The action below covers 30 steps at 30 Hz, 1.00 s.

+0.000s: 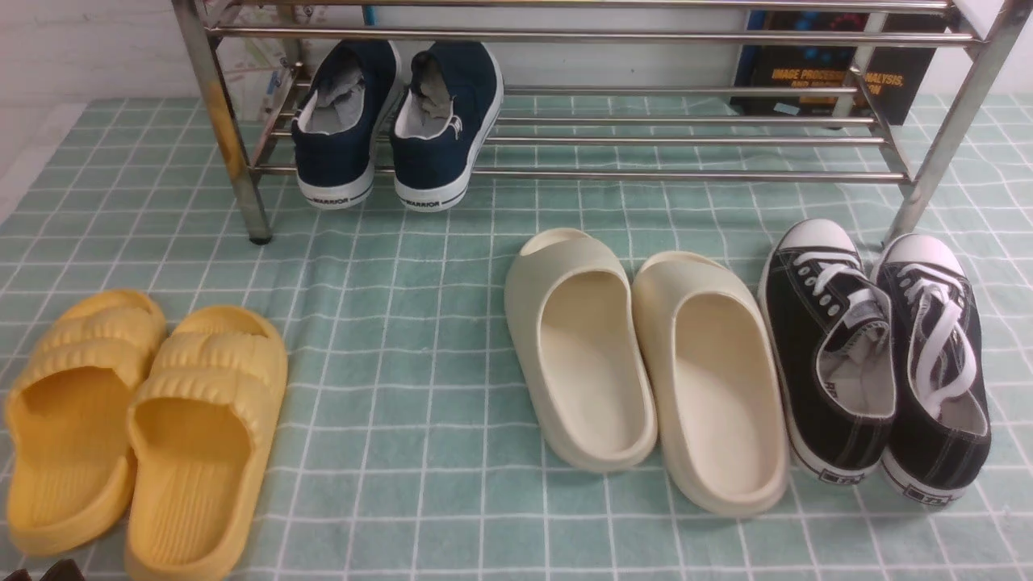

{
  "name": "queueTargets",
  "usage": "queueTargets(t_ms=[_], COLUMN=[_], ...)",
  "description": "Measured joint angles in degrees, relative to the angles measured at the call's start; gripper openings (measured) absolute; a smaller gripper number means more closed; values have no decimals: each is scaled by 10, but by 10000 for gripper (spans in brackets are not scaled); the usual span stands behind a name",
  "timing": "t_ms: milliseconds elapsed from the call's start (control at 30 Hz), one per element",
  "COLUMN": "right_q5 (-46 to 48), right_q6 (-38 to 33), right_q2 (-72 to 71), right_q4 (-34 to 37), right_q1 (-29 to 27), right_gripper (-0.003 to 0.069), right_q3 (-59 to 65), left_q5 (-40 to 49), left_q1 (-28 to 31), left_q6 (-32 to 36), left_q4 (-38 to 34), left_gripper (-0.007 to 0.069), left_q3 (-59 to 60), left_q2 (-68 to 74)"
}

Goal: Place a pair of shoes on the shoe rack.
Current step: Use the right arm to grab the shoe closest to it

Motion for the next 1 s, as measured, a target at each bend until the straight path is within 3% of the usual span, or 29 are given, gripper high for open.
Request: queueTargets(t_ms=[433, 633, 833, 1000], right_q5=[0, 0, -24, -66], right_q6=[0, 12, 111, 275], right_q2=[0, 0, 0, 0], right_q4=[-4, -43, 3, 137], right_q1=[0, 0, 0, 0], right_gripper=[239, 239, 239, 239], right_q3=[0, 0, 3, 4], left_q5=[0, 0, 0, 0], left_q1=[0, 0, 0, 0], left_q6=[0, 0, 0, 0], left_q4=[0, 0, 0, 0], left_gripper=[239, 239, 239, 239], left_q3=[0, 0, 0, 0], left_q2=[0, 0, 0, 0])
